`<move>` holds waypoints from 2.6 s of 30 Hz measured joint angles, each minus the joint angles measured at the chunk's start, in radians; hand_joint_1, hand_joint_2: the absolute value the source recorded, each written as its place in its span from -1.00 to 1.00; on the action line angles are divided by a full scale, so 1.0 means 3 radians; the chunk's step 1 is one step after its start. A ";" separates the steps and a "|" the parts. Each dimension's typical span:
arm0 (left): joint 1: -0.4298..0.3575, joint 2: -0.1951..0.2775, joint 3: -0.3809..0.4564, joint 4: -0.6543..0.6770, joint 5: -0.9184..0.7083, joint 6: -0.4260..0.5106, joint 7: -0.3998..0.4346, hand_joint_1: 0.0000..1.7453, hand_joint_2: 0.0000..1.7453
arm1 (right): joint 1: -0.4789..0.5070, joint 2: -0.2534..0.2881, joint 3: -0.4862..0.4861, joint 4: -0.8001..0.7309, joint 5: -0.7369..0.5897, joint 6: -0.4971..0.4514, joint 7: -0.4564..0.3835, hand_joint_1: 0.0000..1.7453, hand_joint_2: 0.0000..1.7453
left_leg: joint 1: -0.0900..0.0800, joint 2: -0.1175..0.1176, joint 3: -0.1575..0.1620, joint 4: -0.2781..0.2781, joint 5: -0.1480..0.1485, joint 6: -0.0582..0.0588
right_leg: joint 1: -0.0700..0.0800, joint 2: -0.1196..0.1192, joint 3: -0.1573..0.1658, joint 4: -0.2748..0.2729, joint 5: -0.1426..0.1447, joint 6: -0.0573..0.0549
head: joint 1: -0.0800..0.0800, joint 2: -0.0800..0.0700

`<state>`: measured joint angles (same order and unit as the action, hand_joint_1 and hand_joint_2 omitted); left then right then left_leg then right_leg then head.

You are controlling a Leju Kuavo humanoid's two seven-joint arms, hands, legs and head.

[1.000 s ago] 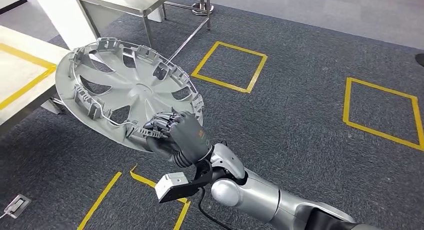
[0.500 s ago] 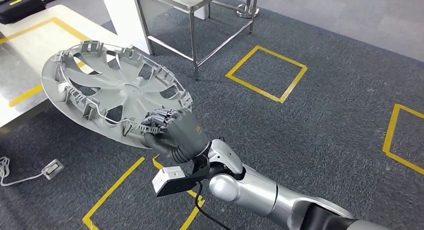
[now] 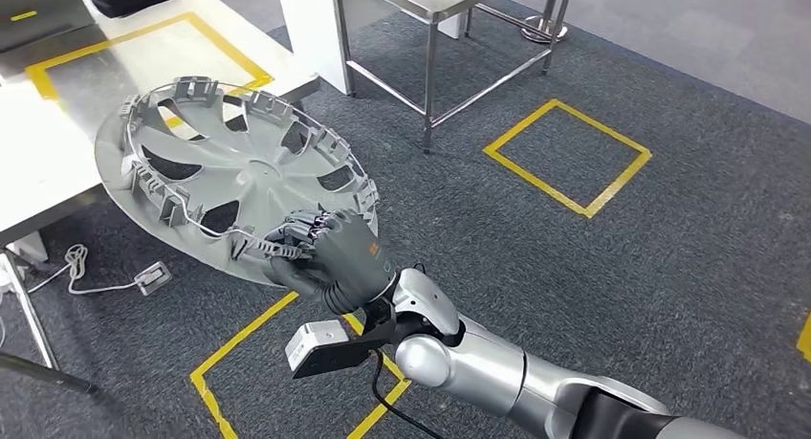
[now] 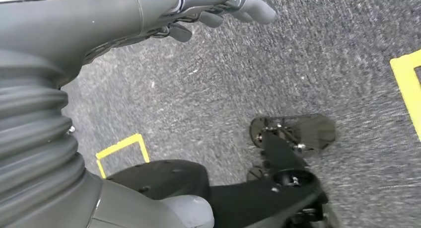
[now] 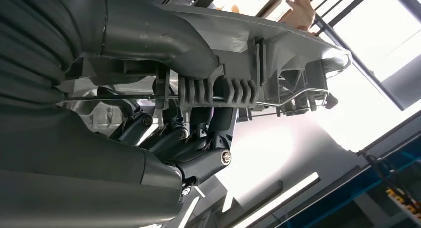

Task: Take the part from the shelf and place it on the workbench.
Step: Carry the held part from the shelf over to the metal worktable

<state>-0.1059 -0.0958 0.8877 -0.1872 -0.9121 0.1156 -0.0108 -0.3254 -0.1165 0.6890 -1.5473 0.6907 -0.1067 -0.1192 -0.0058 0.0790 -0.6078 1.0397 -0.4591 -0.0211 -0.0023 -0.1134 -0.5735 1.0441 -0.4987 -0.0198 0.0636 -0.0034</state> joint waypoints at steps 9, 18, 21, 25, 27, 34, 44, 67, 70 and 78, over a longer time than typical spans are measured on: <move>-0.0004 -0.0006 0.0000 0.0002 0.0002 0.0003 0.0013 -1.00 1.00 | 0.0011 -0.0003 -0.0004 0.0001 0.0011 0.0000 -0.0003 1.00 1.00 | 0.0044 -0.0397 -0.0024 -0.0029 0.0057 0.0111 | -0.0031 0.0356 -0.0417 0.0918 -0.0422 0.0119 | 0.0022 0.0000; -0.0010 -0.0003 0.0000 0.0001 -0.0018 0.0010 0.0098 -1.00 1.00 | -0.0008 0.0000 -0.0008 0.0000 -0.0002 0.0015 0.0022 1.00 1.00 | 0.0068 -0.0707 -0.0102 0.0000 0.0092 -0.0052 | -0.0062 0.0547 -0.0020 0.0008 0.0011 0.0049 | 0.0020 0.0000; -0.0004 -0.0004 0.0000 0.0001 -0.0018 0.0015 0.0101 -1.00 1.00 | -0.0010 0.0006 -0.0025 0.0003 -0.0076 -0.0012 -0.0011 1.00 1.00 | 0.0051 -0.0413 -0.0279 0.0368 -0.0117 -0.0083 | -0.0063 0.0451 -0.0004 -0.0018 0.0032 -0.0005 | -0.0013 0.0000; 0.0000 -0.0005 0.0000 0.0001 -0.0007 0.0027 0.0108 -1.00 1.00 | -0.0008 0.0011 -0.0051 0.0016 -0.0110 -0.0024 -0.0019 1.00 1.00 | 0.0054 -0.0284 -0.0479 0.0860 -0.0264 -0.0088 | -0.0044 0.0362 -0.0005 -0.0016 0.0027 -0.0020 | -0.0021 0.0000; 0.0006 -0.0002 0.0000 0.0000 0.0000 0.0036 0.0110 -1.00 1.00 | -0.0009 0.0025 -0.0052 0.0018 -0.0113 -0.0023 -0.0018 1.00 1.00 | 0.0049 -0.0279 -0.0270 0.0477 -0.0070 -0.0062 | -0.0040 0.0345 0.0001 -0.0016 0.0023 -0.0016 | -0.0021 0.0000; 0.0017 -0.0006 0.0002 0.0001 0.0010 0.0040 0.0096 -1.00 1.00 | -0.0021 0.0060 -0.0056 0.0018 -0.0110 -0.0024 -0.0014 1.00 1.00 | 0.0023 -0.0280 -0.0009 -0.0029 0.0047 -0.0002 | -0.0009 0.0328 -0.0001 -0.0032 0.0029 0.0014 | -0.0013 0.0000; 0.0017 -0.0001 0.0004 0.0001 0.0009 0.0045 0.0097 -1.00 1.00 | -0.0017 0.0064 -0.0058 0.0018 -0.0107 -0.0023 -0.0003 1.00 1.00 | -0.0016 -0.0280 -0.0030 -0.0002 0.0033 0.0093 | -0.0048 0.0326 0.0011 -0.0075 0.0058 0.0129 | -0.0015 0.0000; 0.0003 -0.0010 0.0004 0.0000 -0.0017 0.0038 0.0092 -1.00 1.00 | 0.0095 0.0064 -0.0106 -0.0030 -0.0041 -0.0050 0.0047 1.00 1.00 | 0.0043 -0.0292 -0.0270 0.0695 -0.0382 -0.0063 | -0.0047 0.0352 -0.0006 -0.0045 0.0032 -0.0028 | -0.0029 0.0000; 0.0018 -0.0009 0.0004 0.0001 -0.0018 0.0037 0.0092 -1.00 1.00 | 0.0111 0.0064 -0.0113 -0.0030 -0.0033 -0.0053 0.0052 1.00 1.00 | 0.0046 -0.0287 -0.0478 0.0856 -0.0225 -0.0068 | -0.0044 0.0364 0.0108 -0.0043 -0.0062 -0.0028 | -0.0030 0.0000; 0.0012 -0.0003 0.0004 0.0001 -0.0018 0.0031 0.0092 -1.00 1.00 | 0.0115 0.0064 -0.0134 -0.0051 -0.0020 -0.0062 0.0052 1.00 1.00 | 0.0023 -0.0279 -0.0092 -0.0024 0.0088 0.0089 | -0.0029 0.0375 0.0259 0.0011 -0.0186 0.0103 | -0.0052 0.0000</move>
<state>-0.1022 -0.0965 0.8888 -0.1870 -0.9174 0.1247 0.0167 -0.2909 -0.0973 0.6490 -1.5625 0.6848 -0.1252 -0.1037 0.0012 -0.0047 -0.6353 1.0325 -0.4327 0.0056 -0.0111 -0.0010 -0.4956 1.0474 -0.5547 0.0112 0.0482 -0.0034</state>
